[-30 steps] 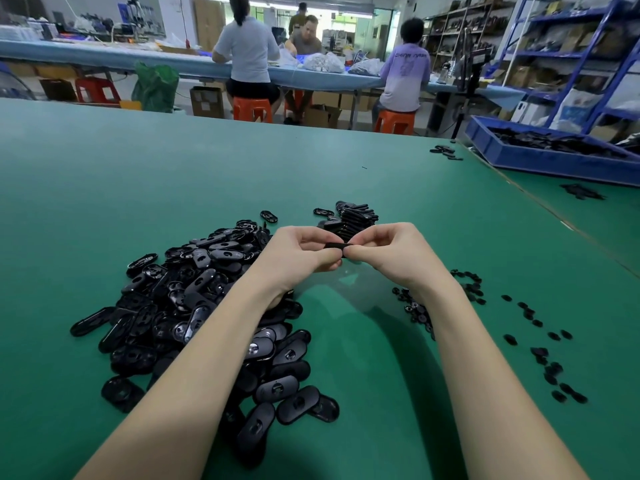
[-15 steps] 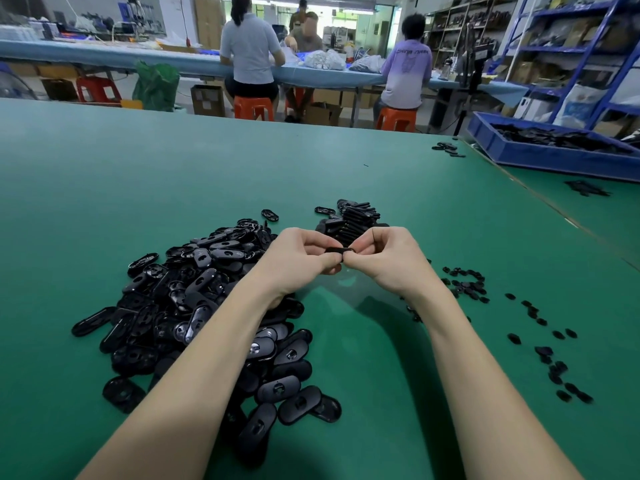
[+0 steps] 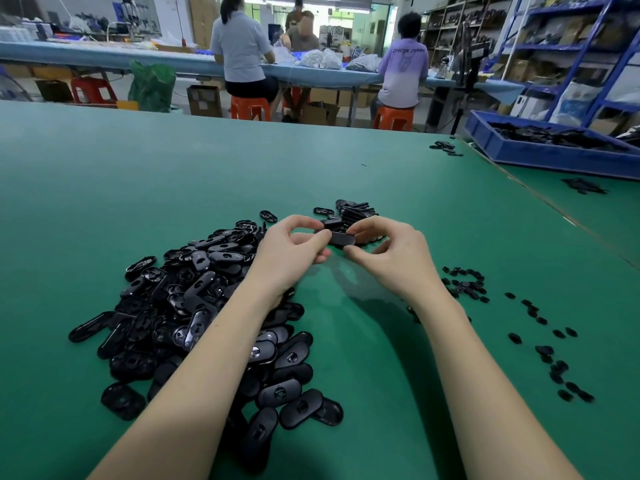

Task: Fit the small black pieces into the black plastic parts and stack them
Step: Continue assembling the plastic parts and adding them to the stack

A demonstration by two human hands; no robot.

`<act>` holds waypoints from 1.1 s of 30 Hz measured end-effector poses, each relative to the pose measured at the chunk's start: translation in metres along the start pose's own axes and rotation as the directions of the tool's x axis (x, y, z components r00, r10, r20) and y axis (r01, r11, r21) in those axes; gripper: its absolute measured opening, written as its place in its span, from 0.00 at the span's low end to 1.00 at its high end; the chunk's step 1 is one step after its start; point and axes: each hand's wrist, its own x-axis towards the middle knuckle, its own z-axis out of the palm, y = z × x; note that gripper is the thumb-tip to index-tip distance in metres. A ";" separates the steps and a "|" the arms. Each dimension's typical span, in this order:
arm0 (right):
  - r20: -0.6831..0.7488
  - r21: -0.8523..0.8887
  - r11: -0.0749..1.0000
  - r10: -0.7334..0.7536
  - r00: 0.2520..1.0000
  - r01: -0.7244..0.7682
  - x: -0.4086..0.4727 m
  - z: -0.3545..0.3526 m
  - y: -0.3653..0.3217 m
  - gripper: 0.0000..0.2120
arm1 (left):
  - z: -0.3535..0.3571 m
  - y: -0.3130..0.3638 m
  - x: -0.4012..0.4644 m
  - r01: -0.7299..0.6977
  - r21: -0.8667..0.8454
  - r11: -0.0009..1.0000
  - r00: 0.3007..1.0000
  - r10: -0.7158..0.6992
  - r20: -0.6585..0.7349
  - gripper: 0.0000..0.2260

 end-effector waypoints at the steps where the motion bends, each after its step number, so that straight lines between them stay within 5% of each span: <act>1: -0.035 0.000 0.999 0.035 0.999 -0.035 0.002 -0.002 0.002 0.06 | -0.001 0.000 0.002 -0.019 0.031 0.999 1.000 0.020 -0.016 0.04; 10: -0.130 -0.006 0.951 0.305 0.943 -0.309 0.058 -0.006 -0.001 0.05 | -0.007 -0.002 0.005 -0.049 0.054 0.997 0.998 0.051 -0.028 0.02; 15: -0.104 -0.192 0.905 0.365 0.925 -0.379 0.083 -0.002 -0.006 0.03 | -0.008 0.000 0.005 -0.052 0.061 0.997 0.998 0.054 -0.031 0.02; 21: -0.062 -0.269 0.899 0.343 0.937 -0.347 0.080 -0.002 -0.001 0.07 | -0.009 0.000 0.005 -0.071 0.045 0.996 0.996 0.073 -0.041 0.02; 28: -0.084 -0.071 0.962 0.257 0.963 -0.263 0.039 -0.008 -0.003 0.04 | -0.015 0.005 0.007 -0.050 0.034 0.998 0.998 0.051 -0.031 0.05; 33: 0.126 -0.158 0.978 0.157 0.980 -0.136 0.000 0.014 -0.005 0.03 | -0.022 0.015 0.009 -0.055 0.045 0.997 0.997 0.057 -0.049 0.08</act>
